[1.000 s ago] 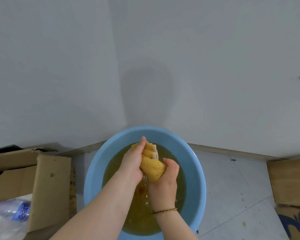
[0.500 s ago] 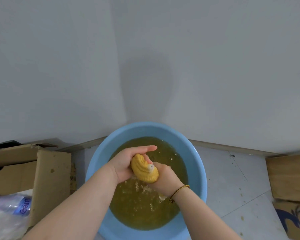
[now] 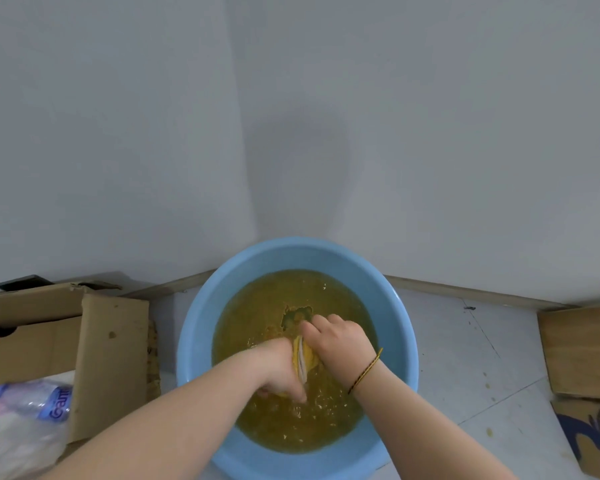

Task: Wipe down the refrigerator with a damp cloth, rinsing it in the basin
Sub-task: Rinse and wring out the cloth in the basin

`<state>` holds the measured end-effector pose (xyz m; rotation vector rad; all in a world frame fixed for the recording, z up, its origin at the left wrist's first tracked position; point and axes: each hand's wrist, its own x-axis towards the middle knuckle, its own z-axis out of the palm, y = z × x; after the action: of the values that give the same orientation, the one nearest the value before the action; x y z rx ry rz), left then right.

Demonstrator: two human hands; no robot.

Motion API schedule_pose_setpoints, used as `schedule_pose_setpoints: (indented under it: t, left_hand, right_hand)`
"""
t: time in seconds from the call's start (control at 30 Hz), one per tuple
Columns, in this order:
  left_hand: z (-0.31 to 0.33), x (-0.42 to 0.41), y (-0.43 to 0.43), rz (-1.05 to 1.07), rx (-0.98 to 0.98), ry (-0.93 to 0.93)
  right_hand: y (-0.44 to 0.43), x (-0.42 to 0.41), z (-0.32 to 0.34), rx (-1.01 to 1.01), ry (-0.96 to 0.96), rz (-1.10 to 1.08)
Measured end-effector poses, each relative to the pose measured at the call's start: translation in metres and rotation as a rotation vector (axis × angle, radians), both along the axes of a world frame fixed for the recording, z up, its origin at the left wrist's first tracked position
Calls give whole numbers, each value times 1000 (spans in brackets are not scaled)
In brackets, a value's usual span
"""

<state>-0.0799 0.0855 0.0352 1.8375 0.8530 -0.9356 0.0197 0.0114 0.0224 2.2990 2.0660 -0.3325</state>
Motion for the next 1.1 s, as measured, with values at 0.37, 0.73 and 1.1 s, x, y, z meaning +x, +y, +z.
schedule_pose_setpoints:
  t: [0.37, 0.73, 1.1]
  left_hand:
    - [-25, -26, -14, -216, 724, -254]
    - [8, 1, -8, 1635, -600, -210]
    - [20, 14, 3, 1676, -517, -641]
  right_hand:
    - [9, -7, 0, -632, 518, -286]
    - [-12, -27, -13, 364, -24, -201]
    - [1, -59, 4, 432, 1002, -1026]
